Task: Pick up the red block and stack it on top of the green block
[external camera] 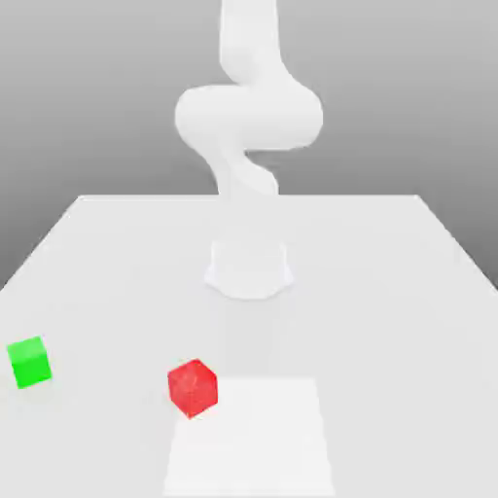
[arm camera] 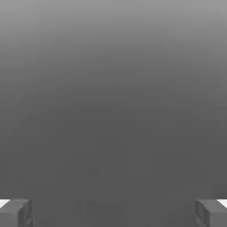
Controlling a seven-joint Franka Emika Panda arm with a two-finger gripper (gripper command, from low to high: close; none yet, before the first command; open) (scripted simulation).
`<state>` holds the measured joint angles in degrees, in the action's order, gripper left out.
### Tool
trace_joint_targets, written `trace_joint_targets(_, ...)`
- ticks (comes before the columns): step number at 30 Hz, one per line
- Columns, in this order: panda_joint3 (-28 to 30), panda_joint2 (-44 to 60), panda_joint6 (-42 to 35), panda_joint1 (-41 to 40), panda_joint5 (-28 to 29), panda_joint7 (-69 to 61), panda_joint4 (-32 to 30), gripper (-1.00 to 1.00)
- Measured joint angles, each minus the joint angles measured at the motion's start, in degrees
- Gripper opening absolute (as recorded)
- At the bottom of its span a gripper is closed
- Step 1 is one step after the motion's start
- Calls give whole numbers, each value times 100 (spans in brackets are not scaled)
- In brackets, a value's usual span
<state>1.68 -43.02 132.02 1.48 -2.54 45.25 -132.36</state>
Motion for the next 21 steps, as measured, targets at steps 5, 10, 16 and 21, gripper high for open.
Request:
trace_joint_targets(5, 271, 506, 16, 212, -424, -46, -168, 0)
trace_joint_targets(10, 693, 1307, 16, 539, -1022, -142, -331, 0)
trace_joint_targets(16, 902, 2042, 17, 658, -1500, -159, -530, 0)
trace_joint_targets(21, 942, 2276, 29, 667, -1617, -132, -610, 0)
